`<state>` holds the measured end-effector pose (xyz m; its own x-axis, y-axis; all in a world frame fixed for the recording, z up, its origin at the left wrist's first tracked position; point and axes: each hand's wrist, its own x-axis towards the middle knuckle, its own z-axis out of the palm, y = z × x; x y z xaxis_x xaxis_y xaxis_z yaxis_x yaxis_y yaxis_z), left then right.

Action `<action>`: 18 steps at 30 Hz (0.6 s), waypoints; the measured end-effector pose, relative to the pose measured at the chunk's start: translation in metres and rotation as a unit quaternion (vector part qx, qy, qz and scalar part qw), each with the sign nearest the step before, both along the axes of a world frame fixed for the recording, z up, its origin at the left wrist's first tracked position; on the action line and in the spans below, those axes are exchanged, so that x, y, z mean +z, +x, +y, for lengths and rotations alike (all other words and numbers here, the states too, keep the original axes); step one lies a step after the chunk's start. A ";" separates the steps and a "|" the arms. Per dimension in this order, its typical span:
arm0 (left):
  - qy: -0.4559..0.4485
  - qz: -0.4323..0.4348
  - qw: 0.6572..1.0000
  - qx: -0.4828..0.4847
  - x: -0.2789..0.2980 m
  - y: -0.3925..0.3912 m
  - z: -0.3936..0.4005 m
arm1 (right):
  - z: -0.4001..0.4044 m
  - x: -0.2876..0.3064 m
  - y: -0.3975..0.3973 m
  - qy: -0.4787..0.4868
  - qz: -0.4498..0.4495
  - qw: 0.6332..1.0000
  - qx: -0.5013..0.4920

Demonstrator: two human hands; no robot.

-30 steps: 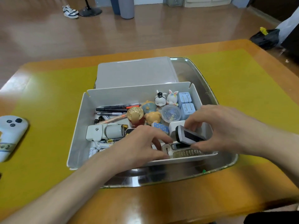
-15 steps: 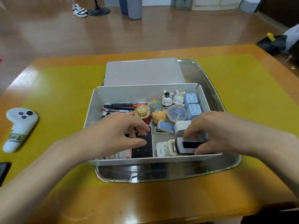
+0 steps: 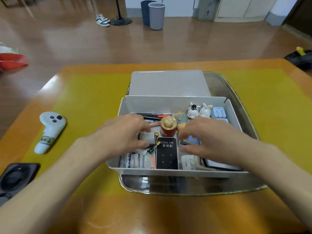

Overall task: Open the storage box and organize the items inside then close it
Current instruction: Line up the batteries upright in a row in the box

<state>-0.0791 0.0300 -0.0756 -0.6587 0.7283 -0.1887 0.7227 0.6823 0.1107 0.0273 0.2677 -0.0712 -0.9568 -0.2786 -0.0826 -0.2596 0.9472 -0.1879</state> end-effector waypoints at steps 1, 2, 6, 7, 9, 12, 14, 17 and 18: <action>-0.008 0.005 1.000 -0.007 -0.002 0.003 0.000 | -0.007 -0.004 -0.005 0.016 0.005 1.000 0.013; -0.011 0.008 1.000 -0.011 -0.003 0.005 0.000 | -0.013 -0.007 -0.010 0.031 0.008 0.999 0.023; -0.010 0.020 0.999 -0.023 -0.008 0.008 -0.005 | -0.035 -0.018 -0.020 0.058 -0.003 0.996 0.071; -0.008 0.025 0.999 -0.027 -0.010 0.007 -0.006 | -0.039 -0.021 -0.020 0.067 -0.006 0.994 0.081; 0.000 0.034 0.999 -0.031 -0.013 0.005 -0.008 | -0.043 -0.026 -0.019 0.083 -0.010 0.992 0.089; 0.017 0.045 0.998 -0.035 -0.019 0.002 -0.009 | -0.045 -0.028 -0.020 0.102 -0.017 0.990 0.093; 0.033 0.051 0.997 -0.038 -0.024 0.001 -0.010 | -0.043 -0.027 -0.021 0.102 -0.016 0.989 0.104; 0.052 0.076 0.995 -0.043 -0.032 -0.001 -0.010 | -0.040 -0.026 -0.019 0.096 -0.008 0.991 0.095; 0.063 0.086 0.993 -0.045 -0.034 -0.002 -0.010 | -0.040 -0.026 -0.018 0.097 -0.009 0.991 0.090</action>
<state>-0.0809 0.0203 -0.1092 -0.6046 0.7963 0.0175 0.7956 0.6027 0.0618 0.0089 0.2276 -0.0974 -0.8909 -0.4218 -0.1684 -0.4258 0.9047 -0.0132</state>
